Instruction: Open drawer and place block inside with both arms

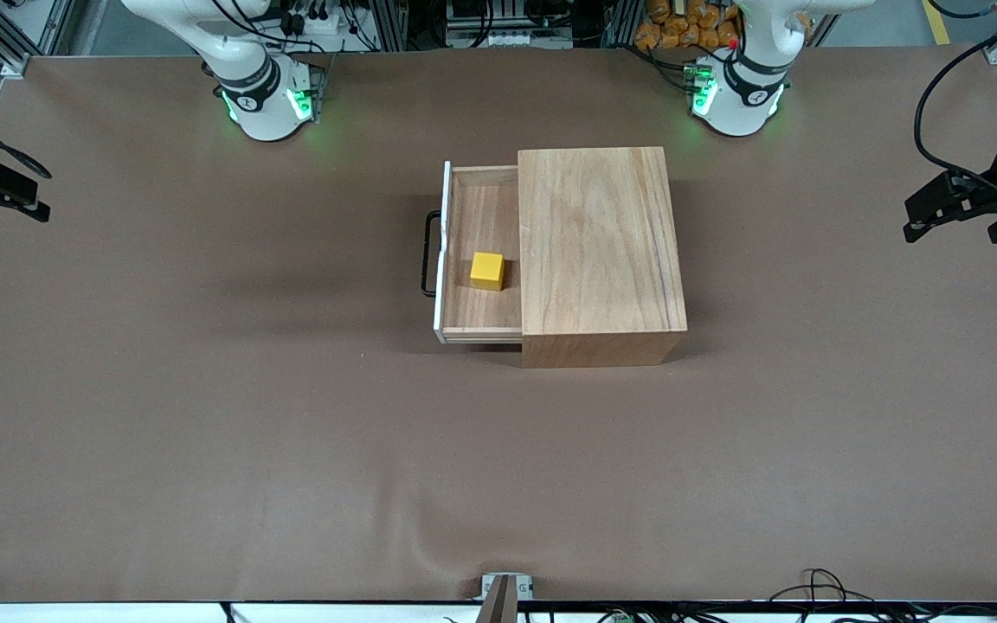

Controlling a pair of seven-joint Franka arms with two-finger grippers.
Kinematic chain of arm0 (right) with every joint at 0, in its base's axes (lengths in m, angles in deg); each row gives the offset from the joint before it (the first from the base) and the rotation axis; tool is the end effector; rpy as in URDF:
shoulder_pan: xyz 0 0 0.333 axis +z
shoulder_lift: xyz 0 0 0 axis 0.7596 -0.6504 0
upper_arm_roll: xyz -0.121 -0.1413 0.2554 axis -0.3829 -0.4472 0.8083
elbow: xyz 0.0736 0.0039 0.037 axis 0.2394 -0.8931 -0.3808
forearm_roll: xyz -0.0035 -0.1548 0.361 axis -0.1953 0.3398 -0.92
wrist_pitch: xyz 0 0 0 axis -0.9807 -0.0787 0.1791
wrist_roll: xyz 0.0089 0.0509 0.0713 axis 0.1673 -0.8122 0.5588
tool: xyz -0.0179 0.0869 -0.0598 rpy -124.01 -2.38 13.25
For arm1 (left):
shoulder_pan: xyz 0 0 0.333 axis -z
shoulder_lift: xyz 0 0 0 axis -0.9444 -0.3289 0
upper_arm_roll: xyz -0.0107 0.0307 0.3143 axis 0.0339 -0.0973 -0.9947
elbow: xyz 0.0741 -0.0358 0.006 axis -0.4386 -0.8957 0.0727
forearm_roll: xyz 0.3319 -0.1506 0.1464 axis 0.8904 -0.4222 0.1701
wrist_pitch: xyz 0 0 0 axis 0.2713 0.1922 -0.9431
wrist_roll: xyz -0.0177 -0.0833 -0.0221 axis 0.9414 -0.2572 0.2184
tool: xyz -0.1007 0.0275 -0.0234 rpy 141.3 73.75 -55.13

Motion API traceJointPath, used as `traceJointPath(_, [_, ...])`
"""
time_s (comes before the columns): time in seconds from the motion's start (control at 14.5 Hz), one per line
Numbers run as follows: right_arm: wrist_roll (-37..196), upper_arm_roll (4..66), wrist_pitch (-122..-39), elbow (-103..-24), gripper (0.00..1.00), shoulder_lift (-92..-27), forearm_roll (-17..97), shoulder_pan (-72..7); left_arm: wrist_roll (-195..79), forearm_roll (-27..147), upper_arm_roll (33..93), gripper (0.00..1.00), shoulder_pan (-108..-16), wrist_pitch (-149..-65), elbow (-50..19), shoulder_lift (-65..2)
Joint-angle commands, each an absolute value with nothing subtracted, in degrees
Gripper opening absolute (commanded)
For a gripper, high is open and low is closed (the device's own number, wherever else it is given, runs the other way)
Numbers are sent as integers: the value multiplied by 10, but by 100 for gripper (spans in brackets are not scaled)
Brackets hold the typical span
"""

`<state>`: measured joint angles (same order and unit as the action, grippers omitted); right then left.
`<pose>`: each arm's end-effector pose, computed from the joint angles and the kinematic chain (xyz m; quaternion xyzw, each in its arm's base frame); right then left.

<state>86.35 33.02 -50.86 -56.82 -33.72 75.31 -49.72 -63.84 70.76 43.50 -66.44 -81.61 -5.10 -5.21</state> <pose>0.5288 -0.0692 0.6265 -0.9987 -0.0367 0.0307 0.0188 0.5540 -0.0255 0.6386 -0.9993 0.0180 -0.0278 0.0150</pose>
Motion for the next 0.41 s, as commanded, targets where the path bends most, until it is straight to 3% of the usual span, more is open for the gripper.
traceJointPath(0.0, [870, 338, -499, -570, 100, -326, 764, -504, -650, 701, 437, 100, -668, -803, -40, -54])
traceJointPath(0.35, [868, 340, -492, -570, 100, -326, 764, -505, -648, 701, 437, 100, -668, -803, -40, -55])
